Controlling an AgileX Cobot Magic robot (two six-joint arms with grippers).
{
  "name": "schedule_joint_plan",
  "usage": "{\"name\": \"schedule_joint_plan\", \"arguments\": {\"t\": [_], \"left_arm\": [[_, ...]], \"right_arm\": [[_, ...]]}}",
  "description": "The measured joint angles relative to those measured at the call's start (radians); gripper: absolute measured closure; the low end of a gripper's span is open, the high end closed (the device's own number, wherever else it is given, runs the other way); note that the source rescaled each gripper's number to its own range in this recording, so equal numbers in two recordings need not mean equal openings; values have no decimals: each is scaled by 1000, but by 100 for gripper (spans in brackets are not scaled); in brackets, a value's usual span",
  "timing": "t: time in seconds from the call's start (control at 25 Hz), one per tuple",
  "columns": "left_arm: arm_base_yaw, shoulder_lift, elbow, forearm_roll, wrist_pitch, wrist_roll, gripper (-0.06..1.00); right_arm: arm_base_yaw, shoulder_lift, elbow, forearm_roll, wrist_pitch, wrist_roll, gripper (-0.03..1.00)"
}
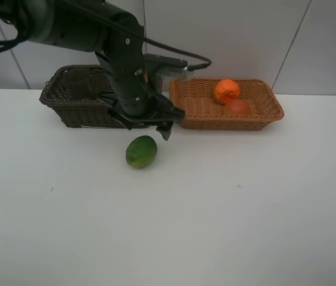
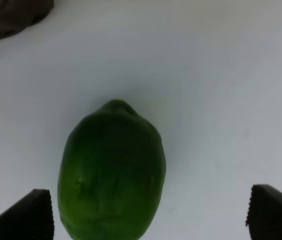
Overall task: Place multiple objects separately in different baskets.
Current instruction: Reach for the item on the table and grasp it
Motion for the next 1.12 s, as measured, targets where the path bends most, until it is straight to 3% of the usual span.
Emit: {"name": "schedule_joint_plan", "arguments": {"t": [0.28,1.12], "left_arm": [[0,43,1,90,4,-29,-5],[0,175,1,142,-82,-36,-5]], "right_arm": [[0,0,0,0,0,0,9],[0,0,0,1,0,0,9]]}}
